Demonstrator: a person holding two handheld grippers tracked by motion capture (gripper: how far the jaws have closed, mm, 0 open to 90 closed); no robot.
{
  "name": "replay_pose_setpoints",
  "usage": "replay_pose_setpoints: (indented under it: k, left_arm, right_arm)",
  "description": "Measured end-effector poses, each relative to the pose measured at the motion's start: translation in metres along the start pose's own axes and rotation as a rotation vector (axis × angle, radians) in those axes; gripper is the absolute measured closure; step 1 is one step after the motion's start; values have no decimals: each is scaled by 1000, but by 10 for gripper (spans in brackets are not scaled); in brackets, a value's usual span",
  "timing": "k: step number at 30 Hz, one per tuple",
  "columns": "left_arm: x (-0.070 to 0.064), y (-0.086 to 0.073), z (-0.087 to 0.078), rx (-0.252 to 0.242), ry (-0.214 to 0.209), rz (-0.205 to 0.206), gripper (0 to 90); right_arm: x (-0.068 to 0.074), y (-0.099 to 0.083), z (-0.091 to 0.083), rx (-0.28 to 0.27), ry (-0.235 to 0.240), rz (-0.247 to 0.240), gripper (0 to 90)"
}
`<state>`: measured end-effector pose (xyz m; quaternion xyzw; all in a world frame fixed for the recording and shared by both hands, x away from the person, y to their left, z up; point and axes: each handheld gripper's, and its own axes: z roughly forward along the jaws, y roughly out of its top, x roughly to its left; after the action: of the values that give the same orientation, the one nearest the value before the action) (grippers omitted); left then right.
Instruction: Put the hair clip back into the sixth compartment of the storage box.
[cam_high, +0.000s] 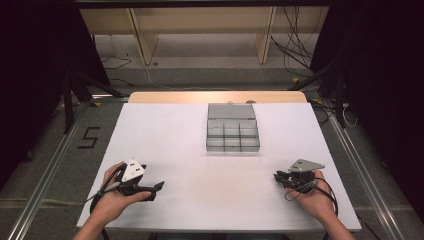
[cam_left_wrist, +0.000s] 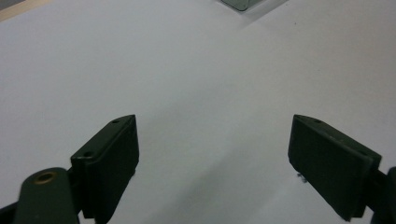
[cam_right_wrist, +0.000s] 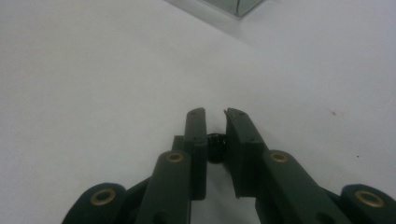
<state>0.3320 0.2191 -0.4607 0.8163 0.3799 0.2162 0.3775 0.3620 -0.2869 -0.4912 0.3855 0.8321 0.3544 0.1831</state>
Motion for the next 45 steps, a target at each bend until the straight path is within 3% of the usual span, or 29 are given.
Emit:
replay_pose_setpoints:
  k: [10,45]
  left_arm:
    - [0,0,1,0,1,0,158]
    - [0,0,2,5,2,2,159]
  right_arm:
    - [1,1,-1,-5,2,8,807]
    - [-2,15,-15,-108,-22,58,810]
